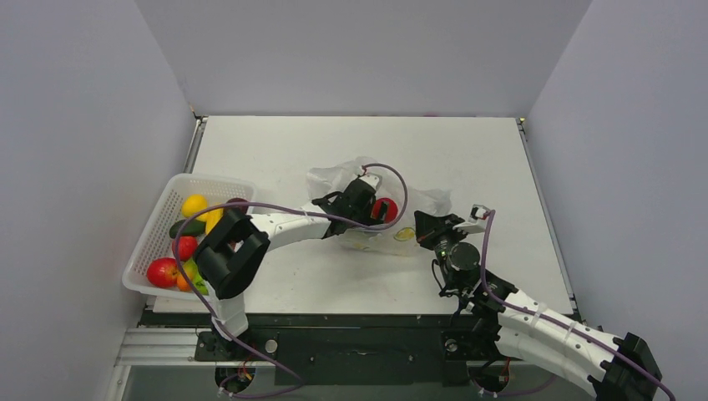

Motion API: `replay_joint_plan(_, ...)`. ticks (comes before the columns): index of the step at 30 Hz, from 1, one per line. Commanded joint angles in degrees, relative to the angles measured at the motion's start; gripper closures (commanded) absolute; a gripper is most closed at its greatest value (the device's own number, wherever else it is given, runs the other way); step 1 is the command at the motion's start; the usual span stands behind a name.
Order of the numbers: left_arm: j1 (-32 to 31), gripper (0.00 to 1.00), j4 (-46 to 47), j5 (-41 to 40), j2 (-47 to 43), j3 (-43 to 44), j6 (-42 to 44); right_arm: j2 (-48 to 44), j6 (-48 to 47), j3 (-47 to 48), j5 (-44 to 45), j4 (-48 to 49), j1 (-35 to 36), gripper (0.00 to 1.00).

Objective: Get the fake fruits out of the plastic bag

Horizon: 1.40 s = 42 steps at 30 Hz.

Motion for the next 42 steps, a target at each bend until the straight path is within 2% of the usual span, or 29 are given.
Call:
replay_joint_plan(1,-1.09,0.03,2.6,-0.16,3.37,2.26,0.35,0.39,0.0,1.39,-0.33,1.8,-0.39,1.0)
replay_joint_plan(3,-1.17,0.03,3.08,-0.73,4.34,2.17,0.35,0.24,0.01,1.22,-0.37,1.56,-0.39,1.0)
replay_joint_plan(5,-1.23,0.07,3.26,-0.88,5.16,2.01,0.34,-0.15,0.07,0.88,-0.26,1.21,-0.39,1.0)
replay_joint_plan(8,-1.26,0.18,3.75,-0.86,5.15,1.27,0.16,-1.04,-0.16,0.61,-0.04,0.6,-0.39,1.0)
replay_joint_plan(13,-1.28,0.28,4.74,-0.78,2.81,0.6,0.67,-1.42,-0.68,0.94,0.71,0.03,-0.4,1.0)
replay_joint_plan(17,-1.27,0.49,3.92,0.2,0.25,1.59,1.21,-0.31,-0.67,0.94,0.48,0.55,-0.4,1.0)
replay_joint_plan(19,-1.3,0.54,3.91,1.05,-1.69,1.79,1.32,0.19,-0.63,0.96,0.31,0.69,-0.46,1.0)
replay_joint_plan(30,-1.22,0.65,2.54,5.05,-10.27,2.31,1.83,0.87,-0.46,0.1,0.0,0.97,-0.39,1.0)
replay_joint_plan(32,-1.15,0.64,2.43,5.39,-10.89,2.4,1.8,0.99,-0.45,0.02,-0.09,0.98,-0.41,1.0)
replay_joint_plan(34,-1.04,0.54,1.32,5.49,-9.71,3.3,1.86,0.94,-0.38,0.06,-0.25,1.27,-0.44,1.0)
replay_joint_plan(35,-1.02,0.41,0.79,5.44,-9.08,3.58,1.87,0.93,-0.37,0.12,-0.42,1.35,-0.42,1.0)
replay_joint_plan(37,-1.01,0.24,1.34,5.13,-7.65,3.97,1.77,0.89,-0.34,0.22,-0.78,1.39,-0.42,1.0)
replay_joint_plan(40,-0.85,0.11,2.23,3.38,-4.12,4.85,2.41,0.51,-0.35,0.09,-0.88,1.19,-0.39,1.0)
replay_joint_plan(42,-0.84,0.08,2.7,2.27,-1.71,5.71,2.94,0.14,-0.29,0.0,-0.56,0.87,-0.45,1.0)
